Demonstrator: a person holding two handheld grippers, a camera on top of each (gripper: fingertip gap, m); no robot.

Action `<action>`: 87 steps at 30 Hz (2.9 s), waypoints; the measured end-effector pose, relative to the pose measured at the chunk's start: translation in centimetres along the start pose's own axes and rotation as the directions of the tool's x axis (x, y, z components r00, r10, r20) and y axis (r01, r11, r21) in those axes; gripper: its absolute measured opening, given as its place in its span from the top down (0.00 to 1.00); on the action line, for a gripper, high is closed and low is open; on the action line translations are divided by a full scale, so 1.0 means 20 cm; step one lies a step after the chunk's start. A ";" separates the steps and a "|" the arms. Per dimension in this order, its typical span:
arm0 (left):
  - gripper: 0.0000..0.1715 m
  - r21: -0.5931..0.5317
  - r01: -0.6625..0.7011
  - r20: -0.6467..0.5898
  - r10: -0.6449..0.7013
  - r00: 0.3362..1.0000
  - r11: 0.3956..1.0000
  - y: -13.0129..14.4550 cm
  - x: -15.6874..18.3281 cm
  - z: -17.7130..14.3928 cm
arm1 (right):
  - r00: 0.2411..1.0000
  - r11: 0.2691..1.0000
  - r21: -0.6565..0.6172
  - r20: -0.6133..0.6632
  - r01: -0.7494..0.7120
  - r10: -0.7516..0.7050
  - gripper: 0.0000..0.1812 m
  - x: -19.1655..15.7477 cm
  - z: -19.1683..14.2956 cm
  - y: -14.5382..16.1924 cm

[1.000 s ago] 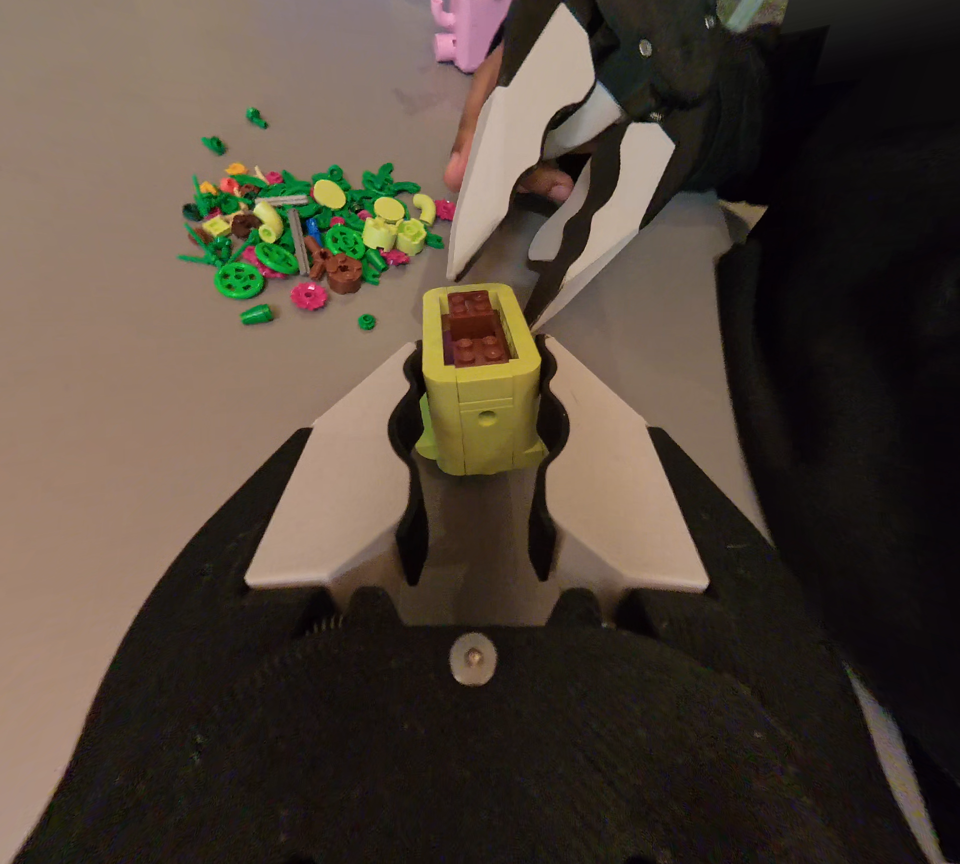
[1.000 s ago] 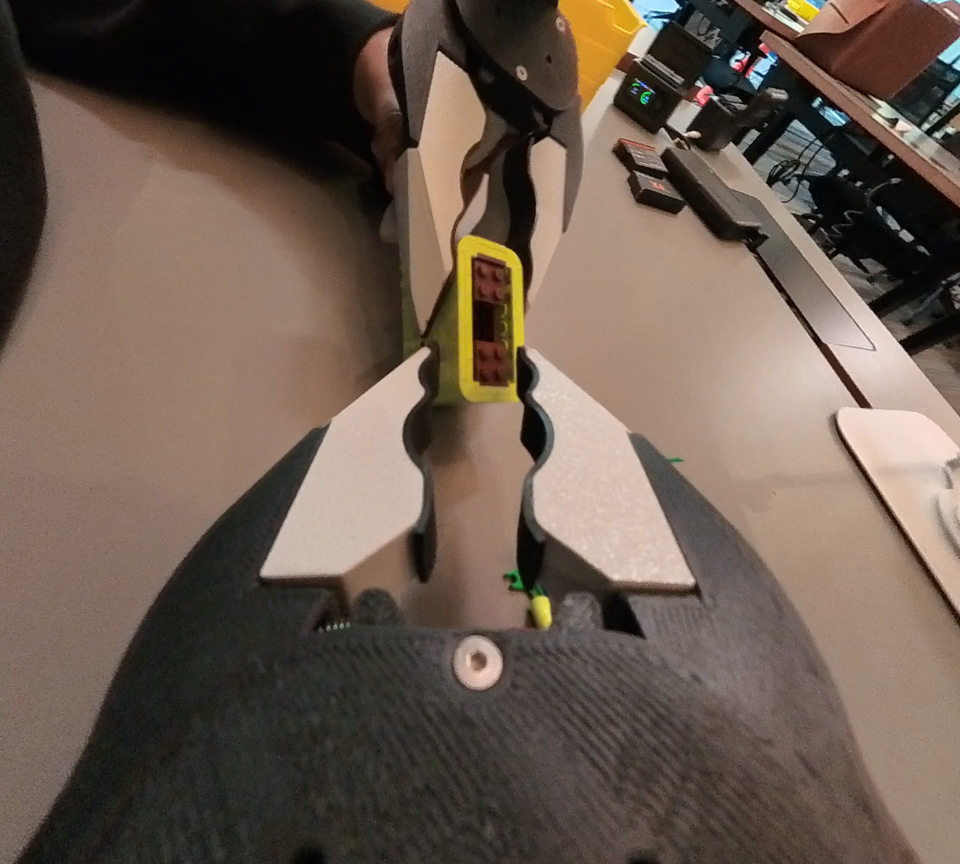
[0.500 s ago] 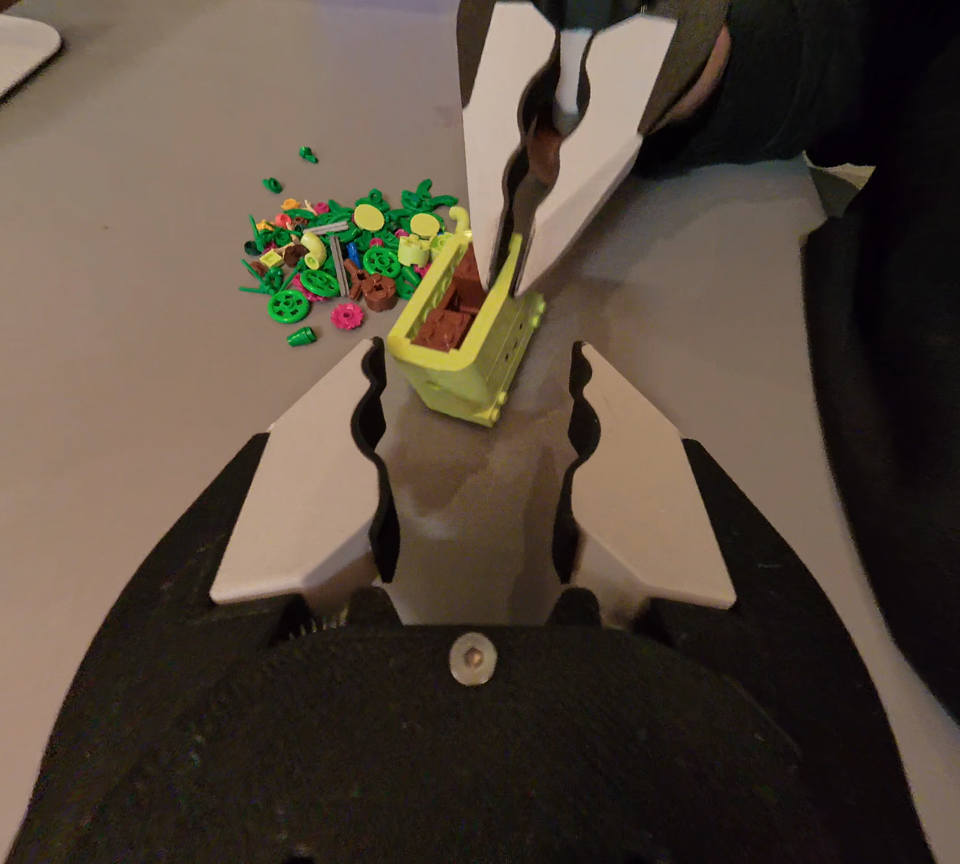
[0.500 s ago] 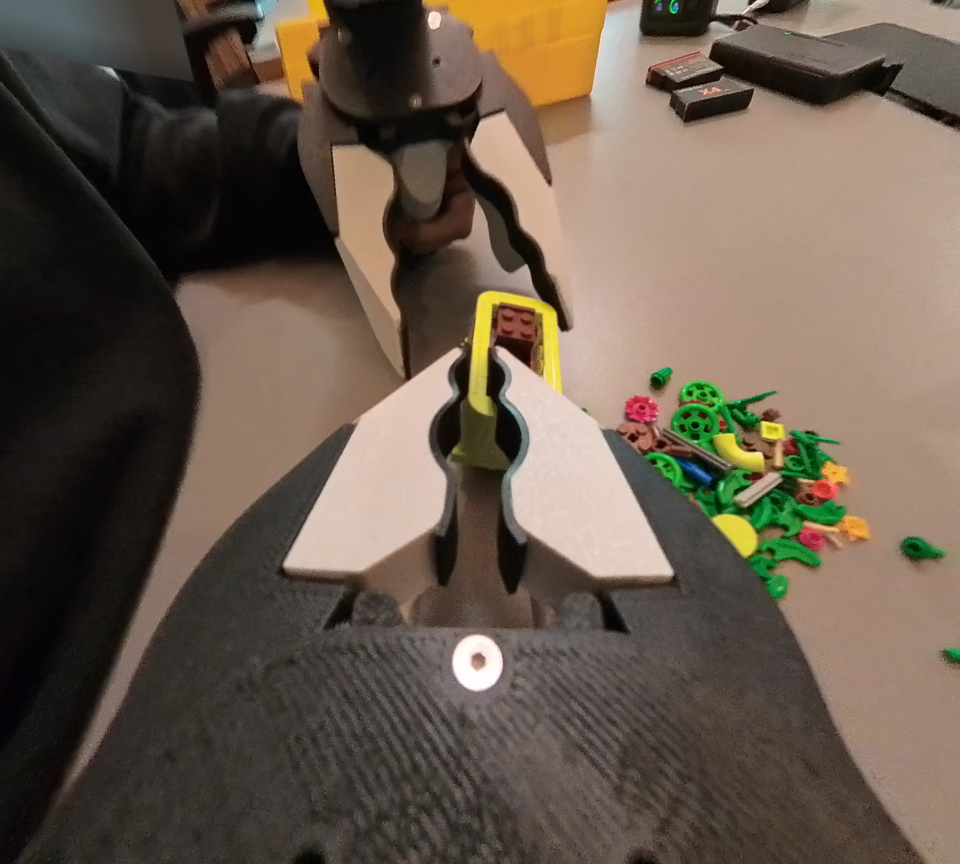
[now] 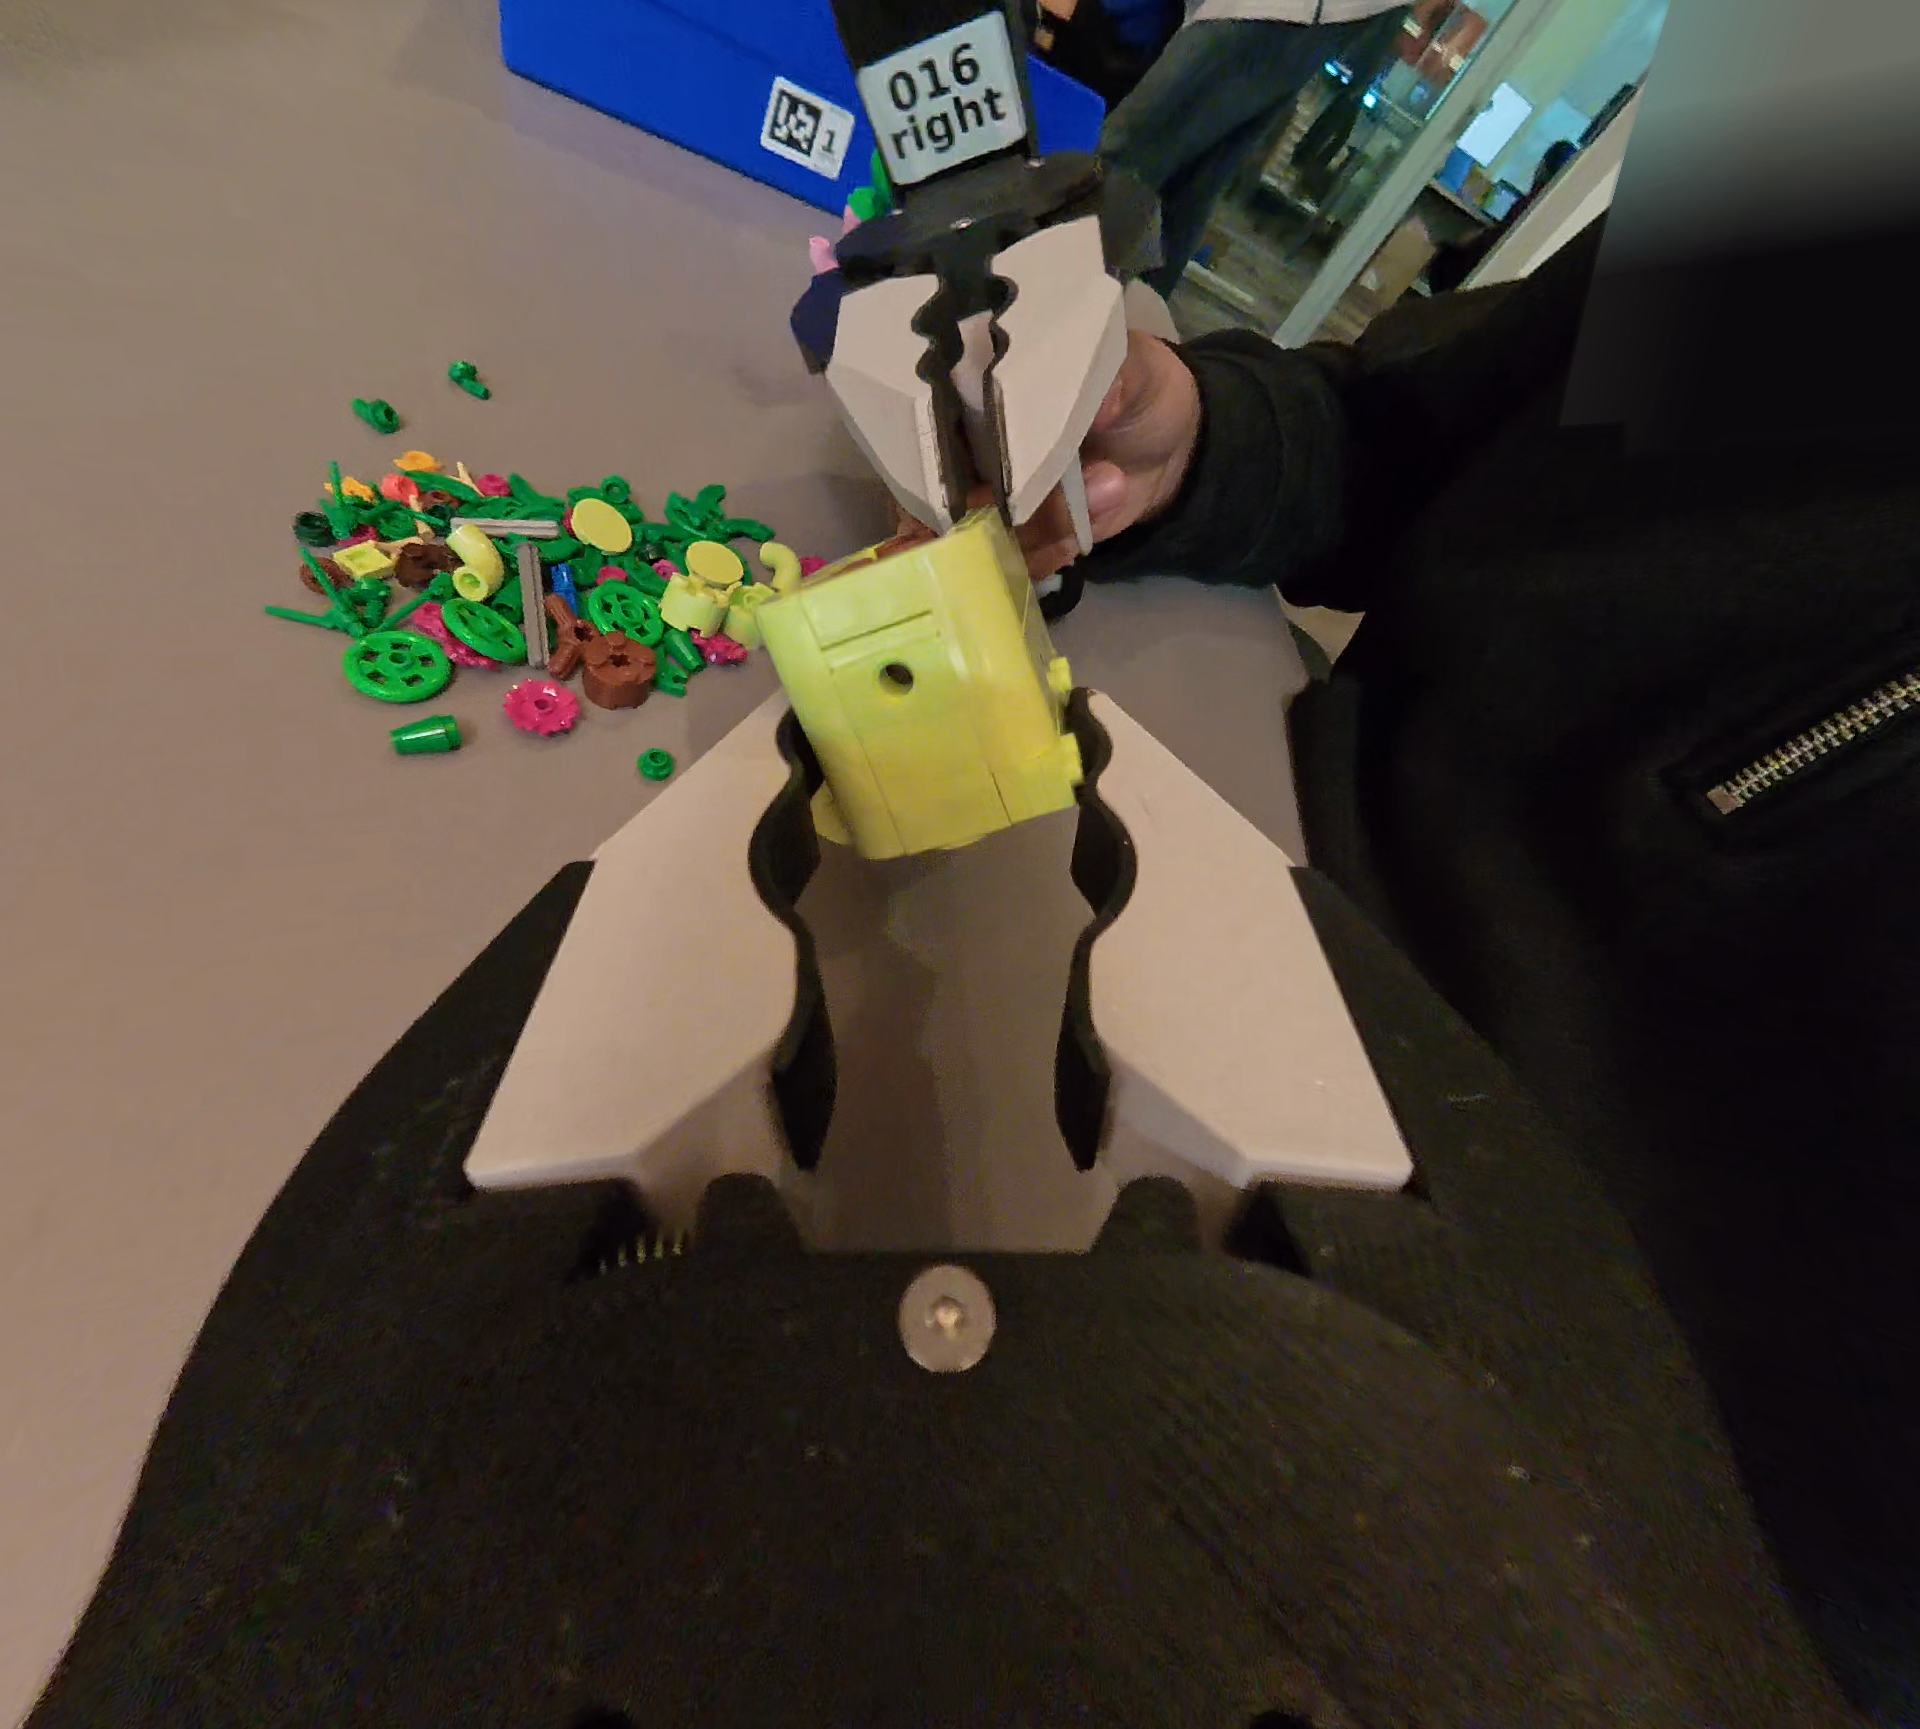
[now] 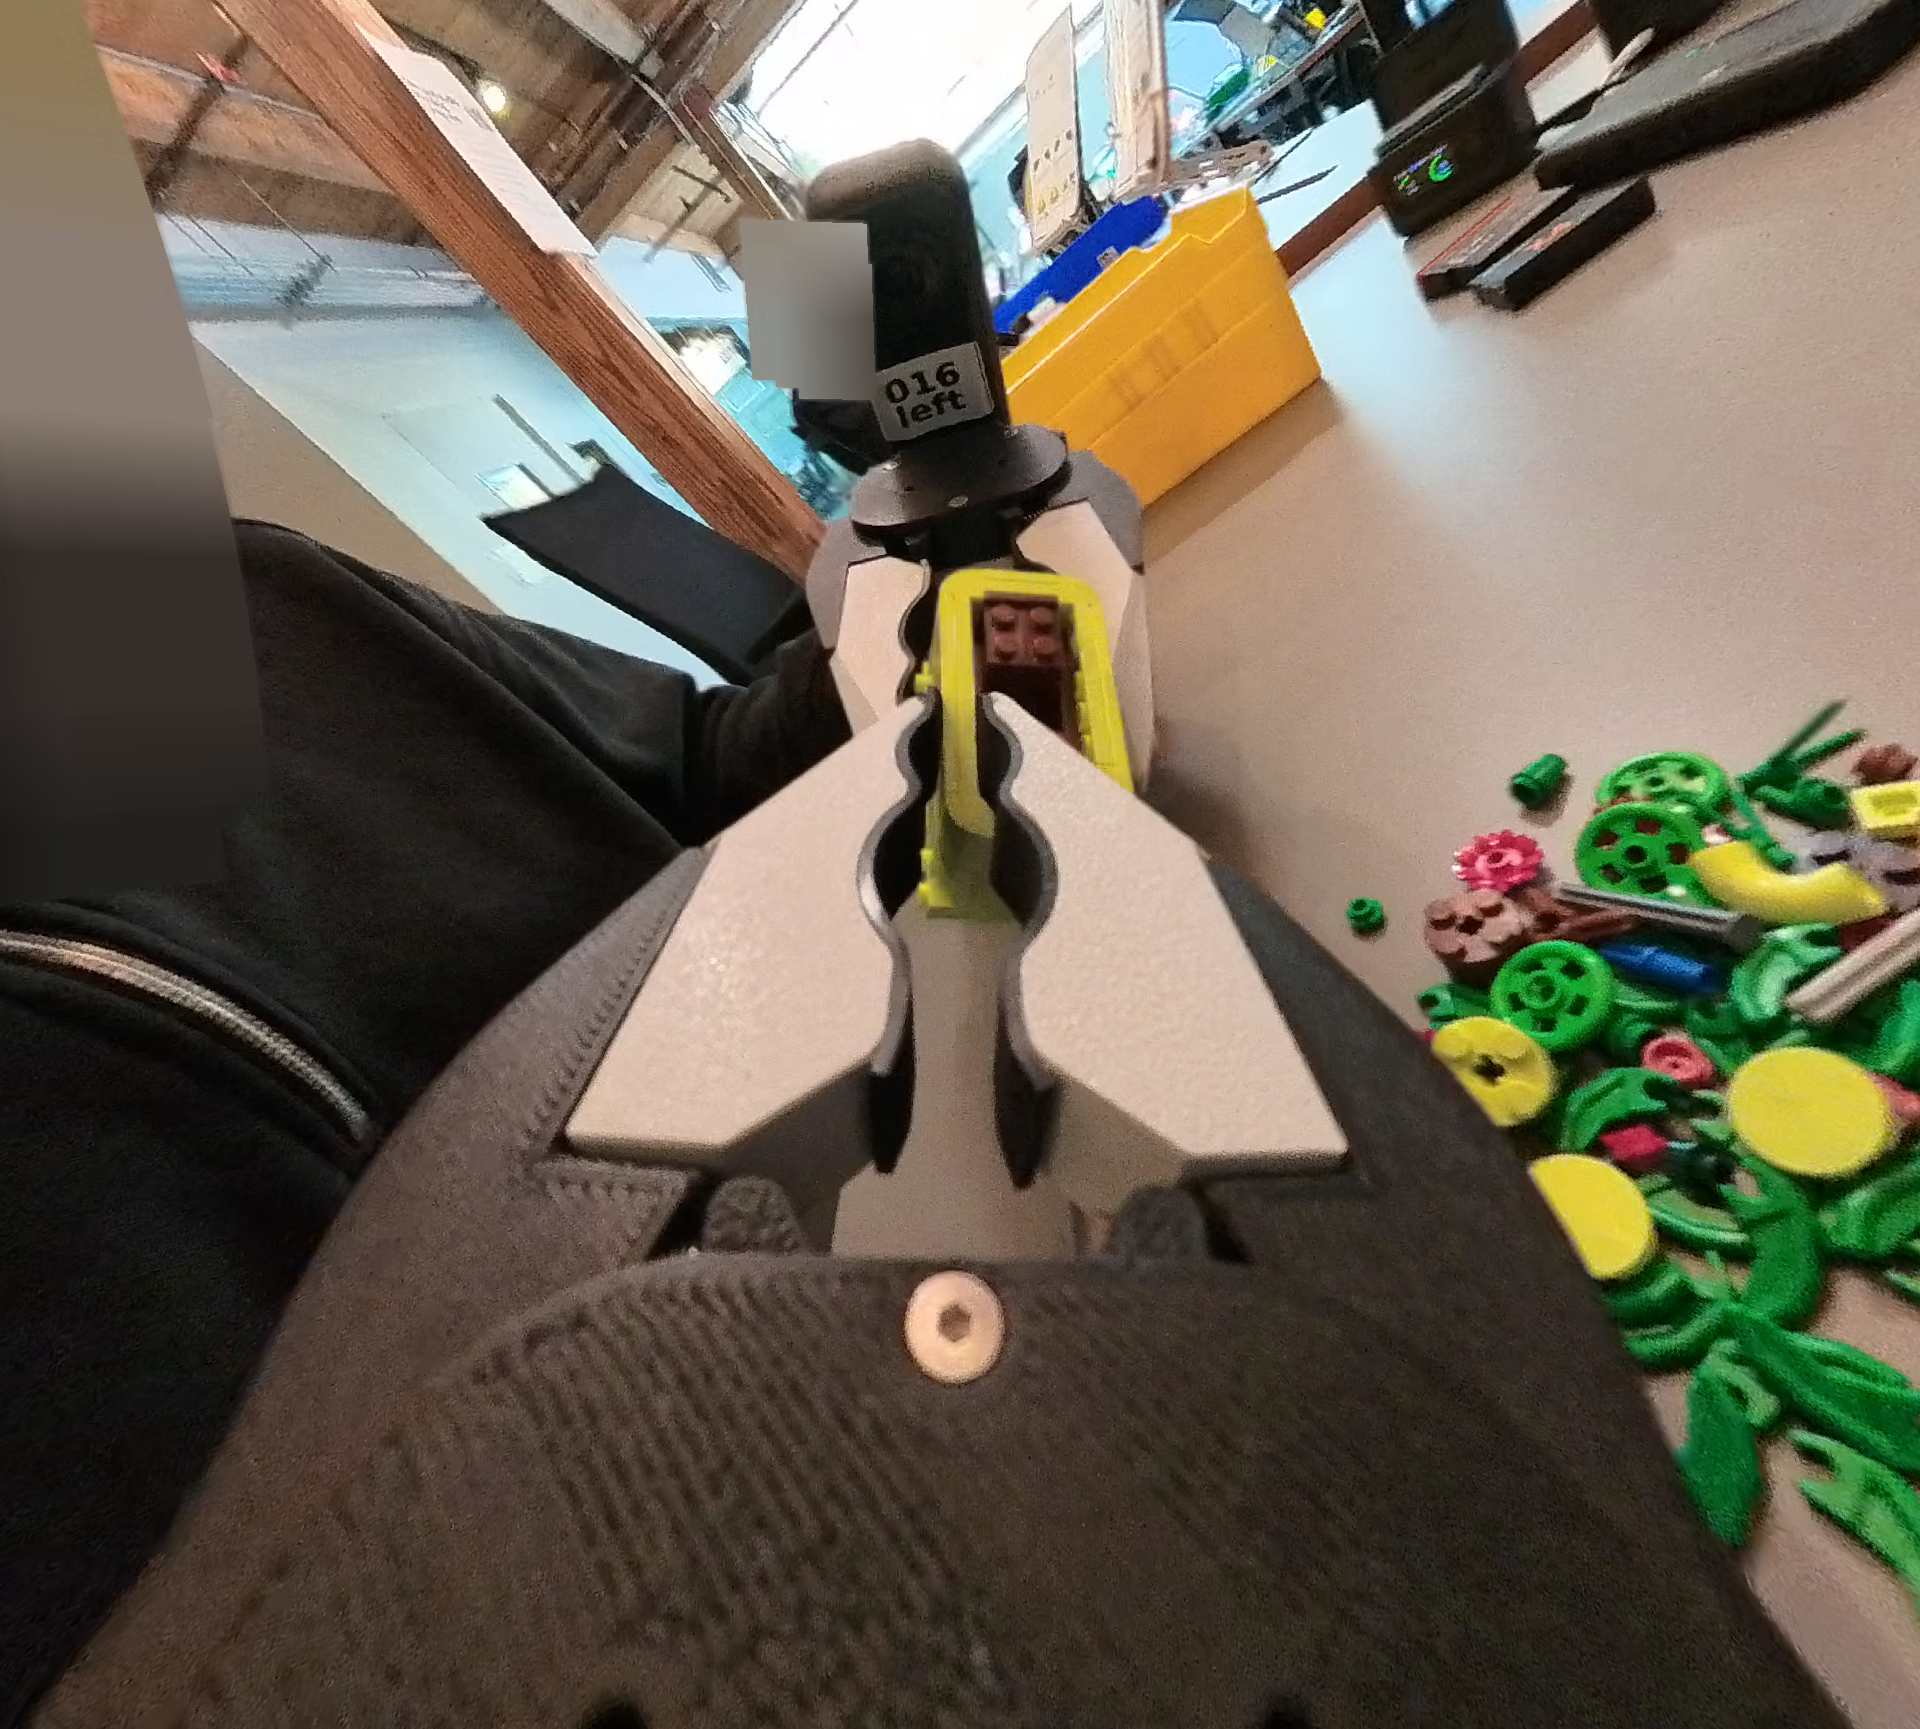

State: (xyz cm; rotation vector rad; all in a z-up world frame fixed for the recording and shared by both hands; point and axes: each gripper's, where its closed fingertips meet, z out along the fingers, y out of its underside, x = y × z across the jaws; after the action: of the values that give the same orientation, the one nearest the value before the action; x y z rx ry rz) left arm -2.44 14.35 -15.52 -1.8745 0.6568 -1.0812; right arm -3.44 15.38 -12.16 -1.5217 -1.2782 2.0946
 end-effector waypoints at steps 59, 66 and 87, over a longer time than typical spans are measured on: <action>0.80 -0.423 -0.527 0.175 0.637 0.750 0.737 0.24 -0.11 -0.05 | 0.296 0.189 -0.625 0.071 0.757 -0.952 0.97 0.09 0.06 0.36; 0.80 -0.474 -0.551 0.183 0.689 0.701 0.687 0.24 -0.12 -0.06 | 0.252 0.154 -0.632 0.068 0.760 -0.965 0.97 0.10 0.06 0.36; 0.80 -0.493 -0.533 0.131 0.665 0.736 0.687 0.26 -0.07 -0.05 | 0.589 0.467 -0.560 0.047 0.685 -0.807 0.98 0.04 0.06 0.40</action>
State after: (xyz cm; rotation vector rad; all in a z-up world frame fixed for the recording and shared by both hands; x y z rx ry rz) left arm -4.07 12.37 -20.45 -1.8936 1.2996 -0.2028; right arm -2.63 10.70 -18.64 -0.9579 -2.0475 0.9860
